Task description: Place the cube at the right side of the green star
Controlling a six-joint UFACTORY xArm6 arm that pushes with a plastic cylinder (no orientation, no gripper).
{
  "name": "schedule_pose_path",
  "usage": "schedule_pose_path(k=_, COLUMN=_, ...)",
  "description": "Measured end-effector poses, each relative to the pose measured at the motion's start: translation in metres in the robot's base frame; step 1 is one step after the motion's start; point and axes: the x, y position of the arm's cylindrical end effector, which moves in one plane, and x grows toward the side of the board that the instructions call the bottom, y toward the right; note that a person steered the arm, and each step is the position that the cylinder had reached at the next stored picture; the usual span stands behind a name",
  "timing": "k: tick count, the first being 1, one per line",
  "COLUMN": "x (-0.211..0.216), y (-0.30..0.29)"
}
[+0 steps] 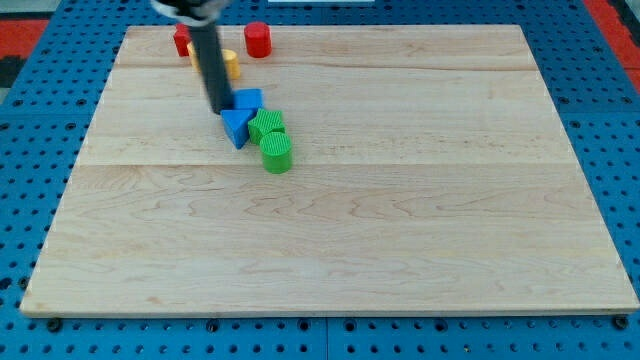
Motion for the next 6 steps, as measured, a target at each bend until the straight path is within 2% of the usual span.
schedule_pose_path(k=1, x=0.022, y=0.115)
schedule_pose_path(k=2, x=0.026, y=0.157)
schedule_pose_path(k=3, x=0.017, y=0.103)
schedule_pose_path(k=4, x=0.001, y=0.023)
schedule_pose_path(k=5, x=-0.041, y=0.082)
schedule_pose_path(k=6, x=-0.027, y=0.194)
